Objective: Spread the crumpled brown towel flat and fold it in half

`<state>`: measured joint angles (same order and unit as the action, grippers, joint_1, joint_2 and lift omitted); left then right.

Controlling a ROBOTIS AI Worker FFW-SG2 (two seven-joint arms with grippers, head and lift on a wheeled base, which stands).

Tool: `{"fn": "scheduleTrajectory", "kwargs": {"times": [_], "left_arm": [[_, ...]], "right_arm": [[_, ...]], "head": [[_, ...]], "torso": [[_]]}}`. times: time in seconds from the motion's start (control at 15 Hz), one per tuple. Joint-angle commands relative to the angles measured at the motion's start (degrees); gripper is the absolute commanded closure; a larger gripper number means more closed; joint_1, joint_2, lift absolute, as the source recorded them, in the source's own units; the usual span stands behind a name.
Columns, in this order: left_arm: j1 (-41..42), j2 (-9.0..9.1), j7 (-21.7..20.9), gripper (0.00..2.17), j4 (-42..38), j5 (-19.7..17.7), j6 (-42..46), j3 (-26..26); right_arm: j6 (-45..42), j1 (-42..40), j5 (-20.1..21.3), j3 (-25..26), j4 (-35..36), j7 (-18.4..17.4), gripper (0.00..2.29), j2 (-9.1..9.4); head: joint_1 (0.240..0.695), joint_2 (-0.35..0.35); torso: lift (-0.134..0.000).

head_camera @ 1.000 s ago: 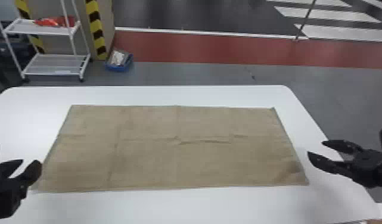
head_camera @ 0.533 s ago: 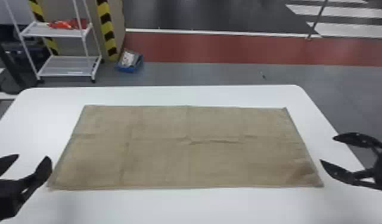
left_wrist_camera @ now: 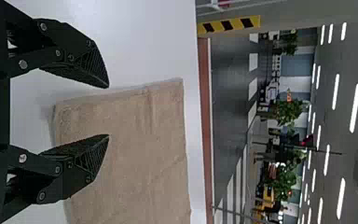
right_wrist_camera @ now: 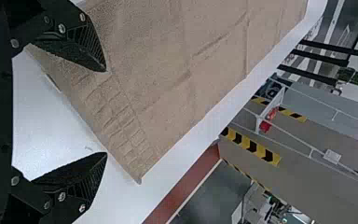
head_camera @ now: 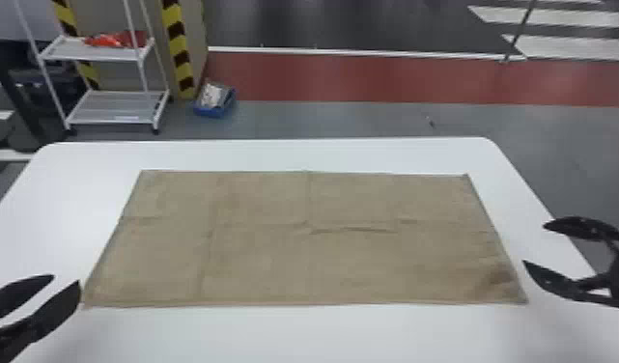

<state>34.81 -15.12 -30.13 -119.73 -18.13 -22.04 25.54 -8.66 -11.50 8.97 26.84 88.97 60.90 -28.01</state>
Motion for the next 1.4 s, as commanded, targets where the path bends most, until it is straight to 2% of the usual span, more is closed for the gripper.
{"fn": "scheduleTrajectory", "kwargs": {"times": [0.0, 0.67, 0.8, 1.33], "left_arm": [[-0.3, 0.09, -0.8, 0.61, 2.0, 0.6, 0.3, 0.3], [-4.2, 0.09, 0.5, 0.60, 8.0, 2.6, 1.3, -3.6], [-4.7, 0.09, 1.1, 0.60, 8.8, 4.2, 1.3, -3.9], [-5.3, 0.00, 1.0, 0.60, 10.2, 4.9, 0.5, -4.1]], "right_arm": [[0.2, 0.3, 0.1, -0.6, -0.1, 0.0, 0.29, 0.15], [0.2, 0.0, 0.1, -0.2, -0.6, 0.2, 0.29, 0.15], [0.2, 0.2, 0.2, -0.4, -0.7, 0.2, 0.29, 0.15], [0.0, 0.2, 0.1, -0.5, -0.9, 0.4, 0.29, 0.15]], "head": [[0.695, -0.090], [0.695, -0.082], [0.695, -0.087], [0.695, -0.078]], "torso": [[-0.125], [-0.125], [-0.125], [-0.125]]}}
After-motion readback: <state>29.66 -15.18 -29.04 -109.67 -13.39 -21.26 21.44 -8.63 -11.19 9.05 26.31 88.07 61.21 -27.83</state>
